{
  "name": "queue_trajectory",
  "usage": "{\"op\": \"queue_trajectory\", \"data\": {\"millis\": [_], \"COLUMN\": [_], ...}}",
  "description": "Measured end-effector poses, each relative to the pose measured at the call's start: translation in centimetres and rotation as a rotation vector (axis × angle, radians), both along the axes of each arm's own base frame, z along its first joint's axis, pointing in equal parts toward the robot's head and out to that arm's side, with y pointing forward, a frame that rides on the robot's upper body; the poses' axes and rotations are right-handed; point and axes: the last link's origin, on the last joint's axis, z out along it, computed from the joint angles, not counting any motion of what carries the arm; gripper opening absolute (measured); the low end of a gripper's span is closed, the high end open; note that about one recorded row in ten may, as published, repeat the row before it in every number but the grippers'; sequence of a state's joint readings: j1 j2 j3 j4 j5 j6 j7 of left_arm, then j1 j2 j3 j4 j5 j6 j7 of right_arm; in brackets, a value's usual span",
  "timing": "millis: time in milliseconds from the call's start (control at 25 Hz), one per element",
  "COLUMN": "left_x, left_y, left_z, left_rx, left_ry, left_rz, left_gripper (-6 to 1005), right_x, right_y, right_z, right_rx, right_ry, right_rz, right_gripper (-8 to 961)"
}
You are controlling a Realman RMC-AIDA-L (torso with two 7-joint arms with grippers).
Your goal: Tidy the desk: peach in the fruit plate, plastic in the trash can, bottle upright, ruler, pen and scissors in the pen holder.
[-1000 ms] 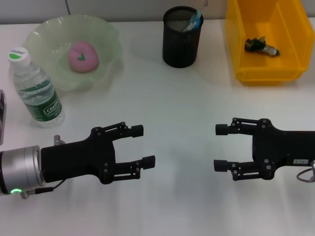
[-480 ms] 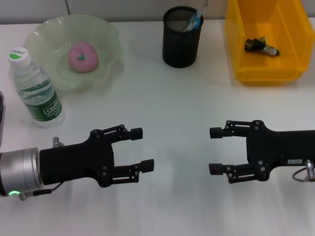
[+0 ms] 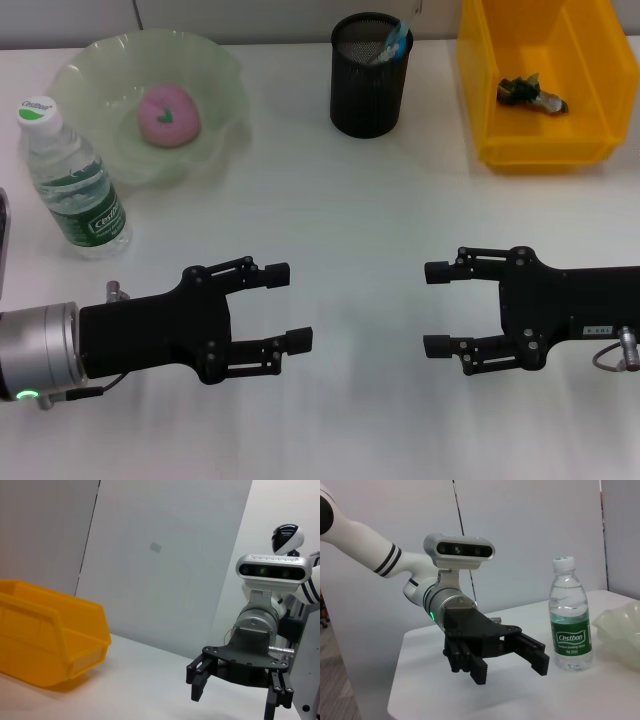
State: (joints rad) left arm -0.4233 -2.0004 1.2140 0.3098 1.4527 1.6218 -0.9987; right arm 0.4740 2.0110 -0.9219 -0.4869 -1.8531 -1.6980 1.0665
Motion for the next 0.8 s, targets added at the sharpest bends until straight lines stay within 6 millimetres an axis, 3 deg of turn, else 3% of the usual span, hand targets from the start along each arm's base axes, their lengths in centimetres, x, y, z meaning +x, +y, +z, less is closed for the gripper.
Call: {"op": "queue_trajectory", "data": {"millis": [800], "left_x": [0.02], "left_y": [0.11], "left_z": [0.13], "left_rx": [-0.006], "left_ry": [0.016], "left_rz": [-0.020], "left_gripper": [811], "right_x": [-0.21], "right_y": [0.42], "right_z": [-0.28], "right_rx": [0.005], "right_ry": [-0.007], "right_rz": [-0.002], "right_gripper": [809]}}
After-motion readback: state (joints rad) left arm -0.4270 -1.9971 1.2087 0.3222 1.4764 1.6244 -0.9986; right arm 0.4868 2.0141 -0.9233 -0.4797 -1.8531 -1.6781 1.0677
